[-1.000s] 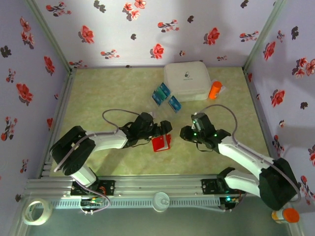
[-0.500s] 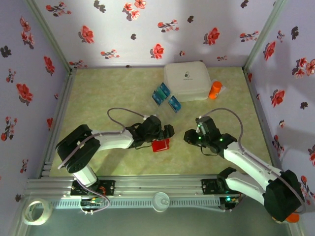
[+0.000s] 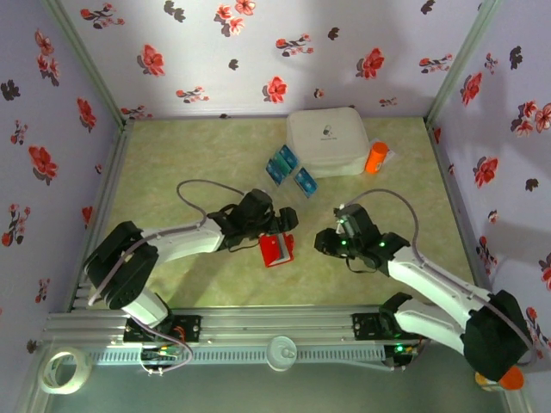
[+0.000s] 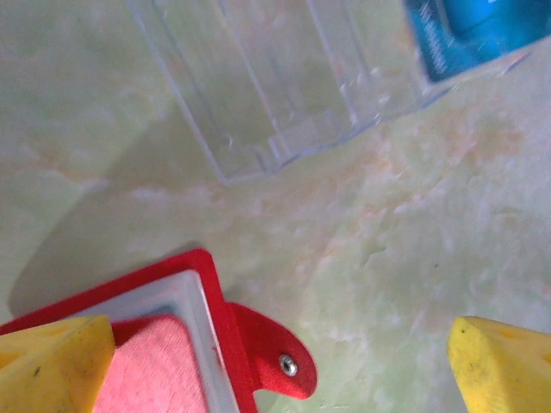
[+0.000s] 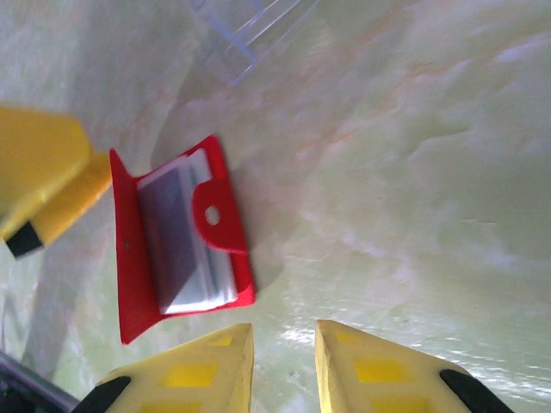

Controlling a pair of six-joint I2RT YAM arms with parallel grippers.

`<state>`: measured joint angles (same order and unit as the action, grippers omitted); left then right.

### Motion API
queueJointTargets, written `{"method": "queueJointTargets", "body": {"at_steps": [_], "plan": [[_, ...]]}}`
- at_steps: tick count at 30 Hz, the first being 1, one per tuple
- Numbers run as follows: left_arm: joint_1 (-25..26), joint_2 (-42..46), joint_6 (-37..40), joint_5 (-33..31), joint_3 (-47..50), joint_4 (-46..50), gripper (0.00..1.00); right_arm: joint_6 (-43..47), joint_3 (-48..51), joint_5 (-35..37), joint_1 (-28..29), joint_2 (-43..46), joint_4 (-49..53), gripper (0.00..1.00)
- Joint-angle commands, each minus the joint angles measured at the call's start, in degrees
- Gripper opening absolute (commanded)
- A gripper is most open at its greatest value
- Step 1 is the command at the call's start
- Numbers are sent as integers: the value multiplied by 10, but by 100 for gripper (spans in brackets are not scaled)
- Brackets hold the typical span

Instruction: Put the credit cards into the card holder

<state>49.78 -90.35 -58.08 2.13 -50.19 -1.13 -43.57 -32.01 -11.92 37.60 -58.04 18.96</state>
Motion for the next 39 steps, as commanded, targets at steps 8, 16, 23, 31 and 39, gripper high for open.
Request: {"method": "queueJointTargets", "body": {"at_steps": [8, 16, 23, 31, 39], "plan": [[-114, 94, 34, 36, 6, 55, 100, 1, -168, 68, 158, -141, -12, 23], [-223, 192, 36, 35, 51, 134, 100, 39, -336, 64, 218, -351, 11, 18], [-232, 206, 45, 39, 73, 155, 100, 43, -340, 83, 201, -407, 19, 14], [-226, 199, 68, 56, 76, 162, 100, 18, -235, 87, 158, -372, -34, 12], [-167, 169, 118, 42, 48, 202, 100, -9, -161, 86, 146, -362, -89, 12]]}}
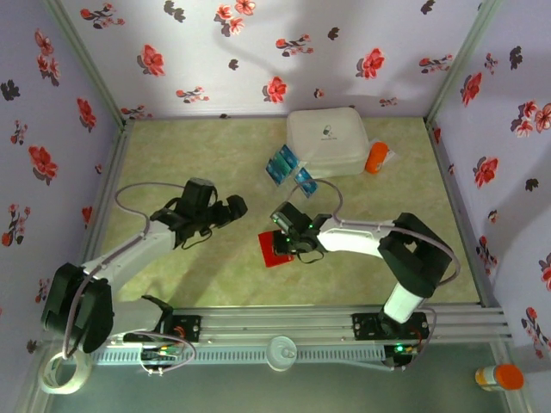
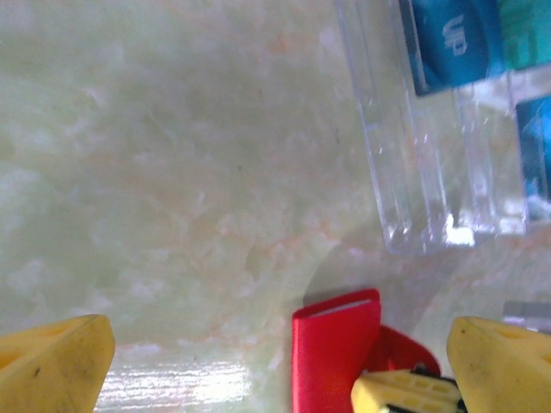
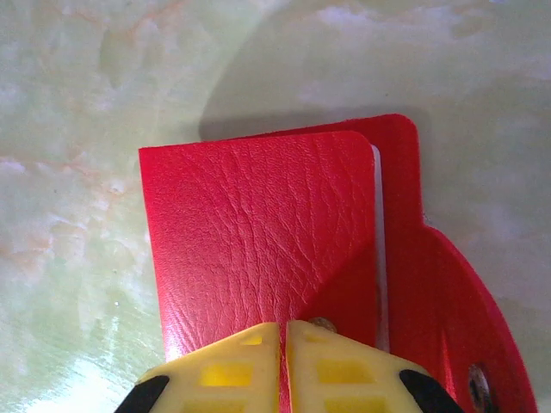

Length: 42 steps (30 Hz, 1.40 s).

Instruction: Put the credit cards into the card holder

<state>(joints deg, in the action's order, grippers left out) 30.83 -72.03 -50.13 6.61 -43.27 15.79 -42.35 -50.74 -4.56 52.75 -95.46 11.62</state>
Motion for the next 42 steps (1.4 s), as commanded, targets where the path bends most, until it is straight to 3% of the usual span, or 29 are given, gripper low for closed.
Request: {"method": "queueJointTargets", "body": {"at_steps": [1, 10, 17, 26, 42], "plan": [[35, -19, 45, -13, -25, 42, 100, -25, 33, 11, -5, 16, -21, 12], [136, -62, 67, -111, -31, 71, 100, -50, 75, 9, -7, 43, -64, 12], [182, -120, 64, -126, -48, 53, 100, -71, 97, -7, -13, 43, -106, 12], [201, -182, 49, -140, -54, 34, 100, -89, 119, -14, -25, 76, -128, 11], [224, -223, 54, -167, -67, 70, 100, -73, 130, 8, -63, 182, -56, 12]]}}
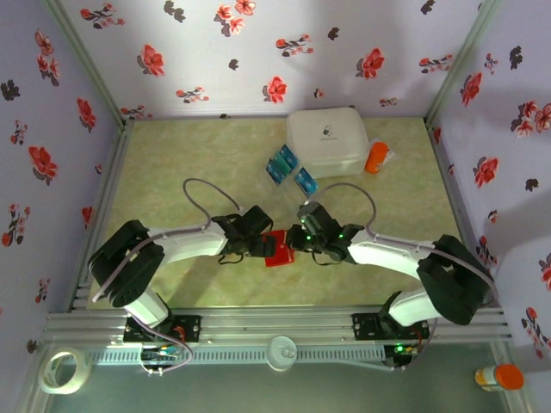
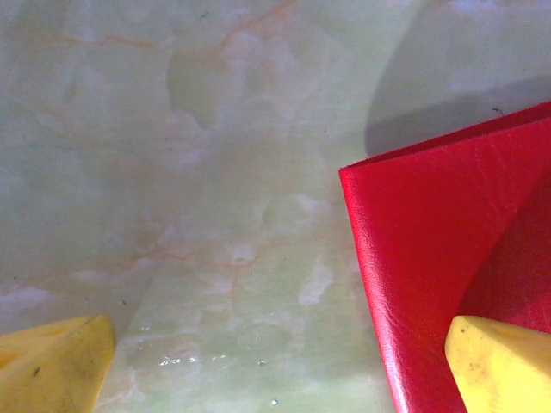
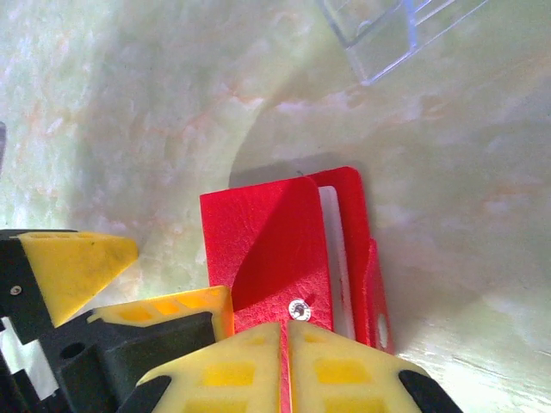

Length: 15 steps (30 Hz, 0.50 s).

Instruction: Put the credit cards into the card holder

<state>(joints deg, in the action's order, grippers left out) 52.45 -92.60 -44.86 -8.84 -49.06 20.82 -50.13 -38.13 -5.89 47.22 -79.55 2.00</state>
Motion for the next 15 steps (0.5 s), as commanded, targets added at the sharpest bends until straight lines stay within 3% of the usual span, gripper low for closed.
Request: {"method": "queueJointTargets", "body": {"at_steps": [1, 9, 15], "plan": [[9, -20, 4, -16, -11, 22, 100, 11, 2, 26, -11, 29, 53, 12], [25, -32, 24, -39, -24, 45, 100, 59, -16, 29, -40, 40, 125, 32], [35, -51, 37, -48, -37, 61, 100, 94, -45, -2, -47, 13, 149, 33]]}}
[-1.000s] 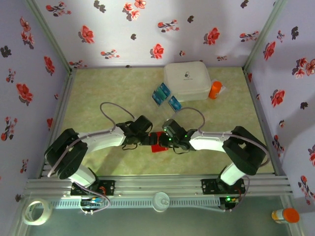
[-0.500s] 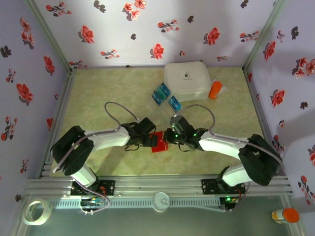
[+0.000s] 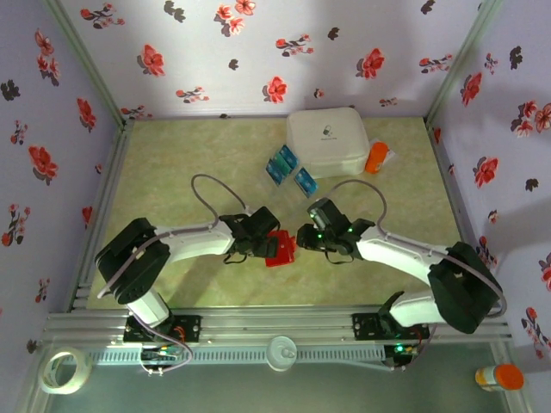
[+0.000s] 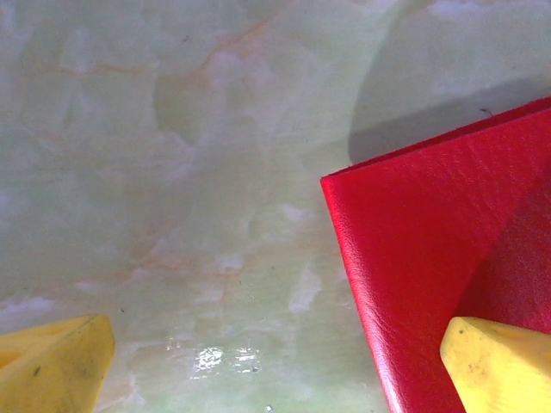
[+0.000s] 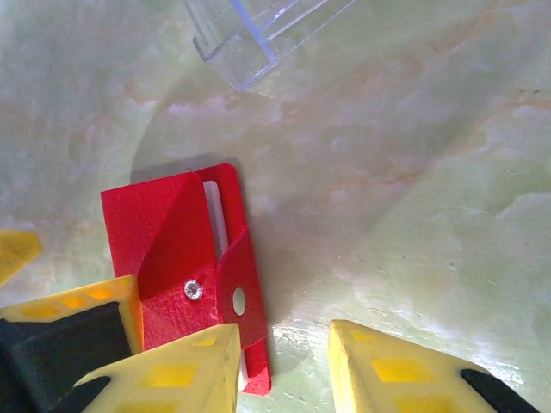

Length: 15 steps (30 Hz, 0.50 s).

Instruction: Put the credit cards into the card holder

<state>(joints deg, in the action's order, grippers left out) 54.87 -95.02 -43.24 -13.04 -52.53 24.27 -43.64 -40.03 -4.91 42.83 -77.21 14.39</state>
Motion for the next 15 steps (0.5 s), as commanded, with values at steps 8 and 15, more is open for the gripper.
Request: {"method": "queueJointTargets", "body": {"at_steps": [8, 15], "plan": [[12, -31, 19, -5, 3, 21, 100, 46, -57, -32, -3, -37, 34, 33], [13, -34, 20, -3, 2, 18, 100, 63, -83, -37, -3, -77, 42, 32]]}}
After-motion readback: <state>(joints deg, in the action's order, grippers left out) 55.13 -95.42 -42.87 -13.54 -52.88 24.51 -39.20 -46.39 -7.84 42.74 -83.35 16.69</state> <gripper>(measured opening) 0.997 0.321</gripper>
